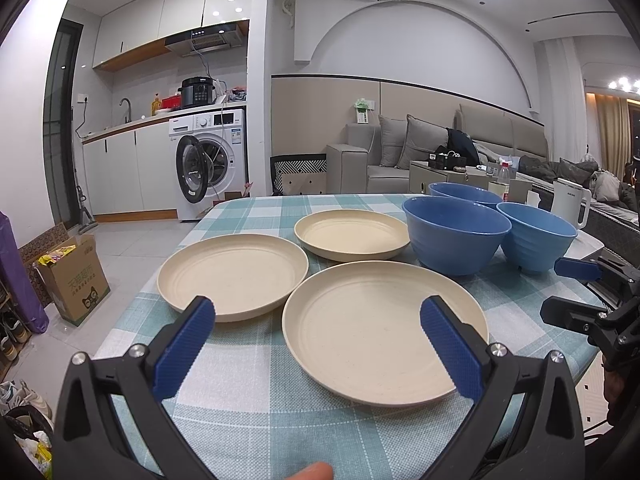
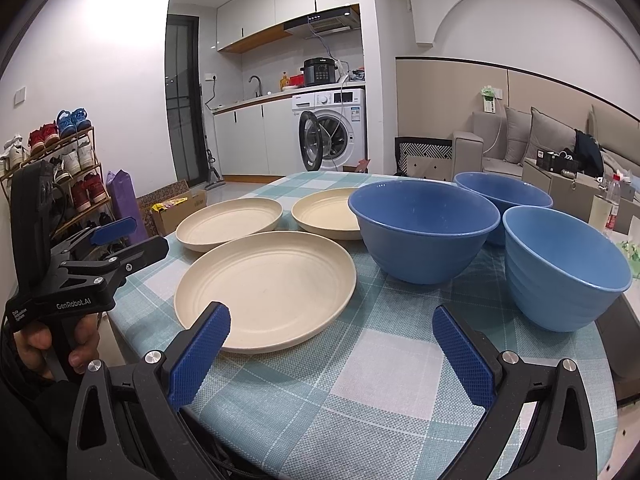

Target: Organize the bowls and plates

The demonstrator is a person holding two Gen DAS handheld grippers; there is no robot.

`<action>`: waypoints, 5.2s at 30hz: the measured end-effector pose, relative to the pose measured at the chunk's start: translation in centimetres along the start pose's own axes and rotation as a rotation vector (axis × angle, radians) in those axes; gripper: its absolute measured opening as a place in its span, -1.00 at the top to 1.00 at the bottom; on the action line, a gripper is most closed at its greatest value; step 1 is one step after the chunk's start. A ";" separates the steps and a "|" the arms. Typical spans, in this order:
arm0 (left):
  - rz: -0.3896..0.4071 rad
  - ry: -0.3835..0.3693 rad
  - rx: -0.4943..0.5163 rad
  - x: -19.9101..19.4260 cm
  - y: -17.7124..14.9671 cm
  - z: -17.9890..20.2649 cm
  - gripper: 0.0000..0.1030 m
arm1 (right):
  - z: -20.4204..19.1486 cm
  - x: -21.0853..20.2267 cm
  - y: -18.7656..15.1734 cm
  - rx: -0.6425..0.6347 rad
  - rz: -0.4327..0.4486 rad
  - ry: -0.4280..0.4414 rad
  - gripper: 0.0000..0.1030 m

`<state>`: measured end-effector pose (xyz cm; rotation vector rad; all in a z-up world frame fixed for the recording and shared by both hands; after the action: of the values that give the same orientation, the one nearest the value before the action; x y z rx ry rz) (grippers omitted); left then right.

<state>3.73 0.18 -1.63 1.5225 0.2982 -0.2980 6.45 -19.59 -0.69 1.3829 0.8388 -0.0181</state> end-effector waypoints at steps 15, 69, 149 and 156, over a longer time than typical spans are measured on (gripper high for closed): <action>0.000 0.000 0.000 0.0 0.0 0.0 -1.00 | 0.0 0.1 0.0 0.000 -0.001 0.000 -0.99; 0.000 0.009 0.009 -0.1 0.1 -0.1 -1.00 | 0.6 -0.4 0.3 0.005 0.014 -0.022 -0.99; -0.071 0.048 0.068 10.4 13.7 -1.5 -1.00 | 9.4 4.2 15.4 0.135 -0.080 0.014 -0.99; -0.099 0.040 0.075 12.0 14.1 -1.0 -1.00 | 10.6 5.8 16.2 0.165 -0.098 0.035 -0.99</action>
<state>20.12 1.45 6.93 1.5923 0.3986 -0.3601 23.72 -22.24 9.51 1.4990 0.9506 -0.1416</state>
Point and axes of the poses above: each gripper's, at about its wrist camera, not at the fingertips, and x roughly the way its jaws point, z to its right, y to its top, the point moved 4 cm from there along x, roughly the way its jaws point, and after that the axes turned 1 degree about -z, right-handed, at the moved point
